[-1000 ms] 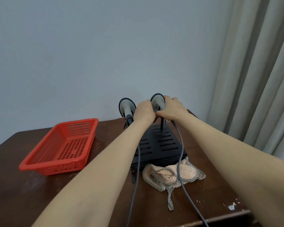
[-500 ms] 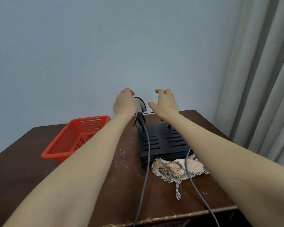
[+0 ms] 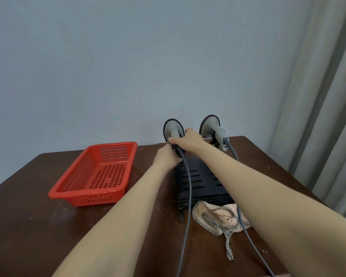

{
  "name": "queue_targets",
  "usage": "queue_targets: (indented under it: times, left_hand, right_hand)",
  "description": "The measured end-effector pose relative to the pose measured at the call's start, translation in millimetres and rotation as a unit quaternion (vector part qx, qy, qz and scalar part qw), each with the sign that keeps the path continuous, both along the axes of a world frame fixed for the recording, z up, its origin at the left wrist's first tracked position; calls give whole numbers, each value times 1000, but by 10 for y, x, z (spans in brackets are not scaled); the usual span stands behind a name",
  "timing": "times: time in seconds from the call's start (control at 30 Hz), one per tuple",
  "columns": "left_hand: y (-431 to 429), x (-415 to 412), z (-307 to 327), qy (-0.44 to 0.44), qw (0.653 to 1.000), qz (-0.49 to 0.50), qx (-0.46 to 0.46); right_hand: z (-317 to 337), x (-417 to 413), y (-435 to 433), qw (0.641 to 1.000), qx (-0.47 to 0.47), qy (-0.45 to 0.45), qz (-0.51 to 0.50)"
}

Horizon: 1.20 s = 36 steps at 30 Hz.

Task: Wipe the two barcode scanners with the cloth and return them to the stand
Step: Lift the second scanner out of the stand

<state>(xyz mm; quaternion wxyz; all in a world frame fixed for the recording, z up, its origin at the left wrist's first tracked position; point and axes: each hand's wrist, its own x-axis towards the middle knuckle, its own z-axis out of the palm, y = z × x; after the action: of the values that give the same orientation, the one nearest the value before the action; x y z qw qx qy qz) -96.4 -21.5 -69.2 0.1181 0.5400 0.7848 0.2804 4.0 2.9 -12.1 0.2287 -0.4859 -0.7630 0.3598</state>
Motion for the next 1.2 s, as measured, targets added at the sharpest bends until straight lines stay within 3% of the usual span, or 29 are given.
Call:
queue_targets:
  times: [0.27,0.4,0.73,0.93,1.2]
  left_hand:
    - [220,37,-251,-71,994,40,77]
    - [252,43,-266,-48,991,57,109]
    - [254,71,-290,-43,993,50,102]
    - [283,74,-302,-19,994,57,94]
    - [263,-1,-205,-54,994,73,65]
  right_hand:
    - [-26,72,90,992,-77,103,-14]
    - [-25,54,96,990,-97,103,1]
    - [-97,-33,67,997,-9,58,-57]
    - [-48,11,37,991,0,124,-50]
    - [109,199,-4,965,-30,256,-40]
